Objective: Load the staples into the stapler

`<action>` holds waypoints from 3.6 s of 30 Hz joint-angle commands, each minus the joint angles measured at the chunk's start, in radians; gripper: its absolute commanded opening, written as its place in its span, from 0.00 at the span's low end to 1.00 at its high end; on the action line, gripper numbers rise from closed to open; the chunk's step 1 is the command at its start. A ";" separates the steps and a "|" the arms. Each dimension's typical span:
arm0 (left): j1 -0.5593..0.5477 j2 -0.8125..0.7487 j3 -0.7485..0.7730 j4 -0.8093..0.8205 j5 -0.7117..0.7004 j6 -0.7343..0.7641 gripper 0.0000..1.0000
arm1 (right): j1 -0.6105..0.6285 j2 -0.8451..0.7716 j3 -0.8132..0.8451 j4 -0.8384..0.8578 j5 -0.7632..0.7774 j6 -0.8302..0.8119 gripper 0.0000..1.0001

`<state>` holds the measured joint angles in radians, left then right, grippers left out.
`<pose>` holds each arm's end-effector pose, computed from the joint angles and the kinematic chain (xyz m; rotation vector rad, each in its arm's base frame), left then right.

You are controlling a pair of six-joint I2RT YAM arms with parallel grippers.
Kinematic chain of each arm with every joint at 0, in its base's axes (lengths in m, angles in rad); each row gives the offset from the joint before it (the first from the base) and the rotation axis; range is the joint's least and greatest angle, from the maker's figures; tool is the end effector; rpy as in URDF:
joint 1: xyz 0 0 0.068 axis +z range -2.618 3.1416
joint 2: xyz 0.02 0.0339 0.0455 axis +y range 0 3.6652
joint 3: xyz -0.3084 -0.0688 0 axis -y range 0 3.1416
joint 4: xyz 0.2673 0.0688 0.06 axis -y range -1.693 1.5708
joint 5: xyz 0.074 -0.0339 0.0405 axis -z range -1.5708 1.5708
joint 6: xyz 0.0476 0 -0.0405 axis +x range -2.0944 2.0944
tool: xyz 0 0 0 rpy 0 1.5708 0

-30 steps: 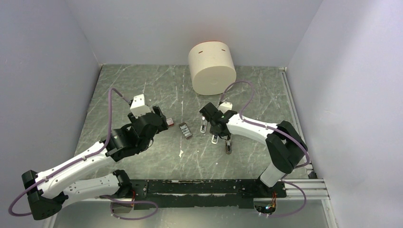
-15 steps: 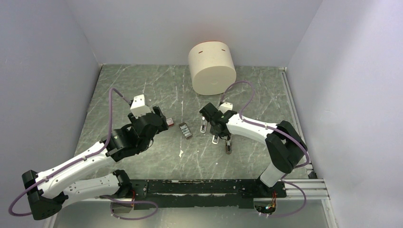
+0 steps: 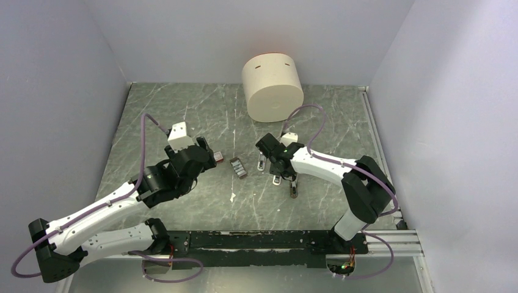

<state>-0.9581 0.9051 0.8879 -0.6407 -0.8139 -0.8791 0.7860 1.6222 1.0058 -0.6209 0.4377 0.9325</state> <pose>0.1331 -0.1292 0.3462 -0.3387 1.9844 -0.2534 0.2453 0.2171 0.2053 0.2870 2.5828 -0.0461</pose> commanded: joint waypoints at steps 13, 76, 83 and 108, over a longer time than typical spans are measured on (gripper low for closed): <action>0.006 -0.004 0.001 0.030 0.001 0.002 0.74 | 0.004 -0.078 0.098 -0.030 -0.003 -0.115 0.39; 0.007 -0.022 0.034 -0.033 -0.042 -0.012 0.74 | 0.161 0.416 0.422 0.214 -0.184 -0.542 0.31; 0.006 -0.021 0.031 -0.035 -0.038 -0.018 0.74 | 0.168 0.429 0.430 0.204 -0.174 -0.543 0.30; 0.006 -0.026 0.027 -0.033 -0.035 -0.020 0.73 | 0.171 0.318 0.389 0.182 -0.196 -0.577 0.19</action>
<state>-0.9577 0.8871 0.8894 -0.6640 -0.8280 -0.8883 0.9543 2.0239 1.4155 -0.4225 0.2554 0.3820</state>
